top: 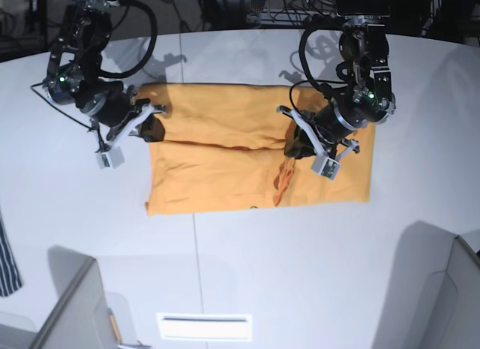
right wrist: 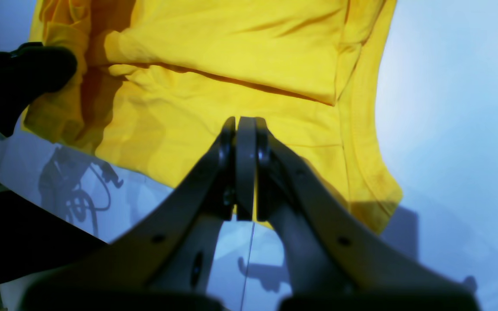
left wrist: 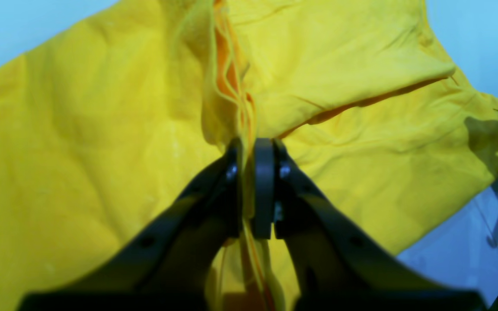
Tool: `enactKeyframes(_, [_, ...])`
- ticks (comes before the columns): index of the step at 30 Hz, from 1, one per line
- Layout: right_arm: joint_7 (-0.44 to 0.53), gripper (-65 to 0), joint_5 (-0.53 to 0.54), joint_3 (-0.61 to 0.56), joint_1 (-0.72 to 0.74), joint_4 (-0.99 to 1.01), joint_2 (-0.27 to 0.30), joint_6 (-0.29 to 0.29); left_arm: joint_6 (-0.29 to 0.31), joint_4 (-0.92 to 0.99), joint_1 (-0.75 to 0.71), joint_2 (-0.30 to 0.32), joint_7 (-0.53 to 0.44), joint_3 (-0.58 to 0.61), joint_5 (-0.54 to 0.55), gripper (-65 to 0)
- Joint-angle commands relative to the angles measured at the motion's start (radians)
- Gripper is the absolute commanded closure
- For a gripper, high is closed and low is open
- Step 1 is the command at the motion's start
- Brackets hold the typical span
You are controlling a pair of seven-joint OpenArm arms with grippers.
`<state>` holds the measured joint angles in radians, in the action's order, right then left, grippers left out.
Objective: Fold the T-shirt properly
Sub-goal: 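Lower the folded end onto the shirt and release the left gripper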
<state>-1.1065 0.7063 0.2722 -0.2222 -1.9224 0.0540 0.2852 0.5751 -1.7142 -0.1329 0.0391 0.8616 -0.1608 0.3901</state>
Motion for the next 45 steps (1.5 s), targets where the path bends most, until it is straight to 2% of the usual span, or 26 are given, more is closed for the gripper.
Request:
enactKeyframes(1, [0.016, 0.0, 0.019, 0.005, 0.008, -0.015, 0.005, 0.004, 0.003, -0.014, 0.012, 0.0, -0.023, 0.0, 0.016, 0.0])
enactKeyframes(34, [0.015, 0.0, 0.019, 0.002, 0.01, -0.015, 0.005, 0.004, 0.001, -0.014, 0.012, 0.0, -0.023, -0.006, 0.016, 0.0])
enactKeyframes(35, [0.015, 0.0, 0.019, 0.002, 0.01, -0.015, 0.005, 0.004, 0.001, -0.014, 0.012, 0.0, -0.023, -0.004, 0.016, -3.3])
enactKeyframes(39, [0.015, 0.0, 0.019, 0.002, 0.011, -0.015, 0.005, 0.004, 0.001, -0.013, 0.012, -0.003, -0.023, 0.002, 0.016, -23.2])
enactKeyframes(42, [0.015, 0.0, 0.019, 0.002, 0.011, -0.015, 0.005, 0.004, 0.001, -0.013, 0.012, -0.032, -0.023, 0.037, 0.016, -37.7])
enactKeyframes(45, [0.016, 0.0, 0.019, 0.002, 0.011, -0.015, 0.005, 0.004, 0.001, -0.013, 0.012, -0.038, -0.023, 0.102, 0.016, -46.4])
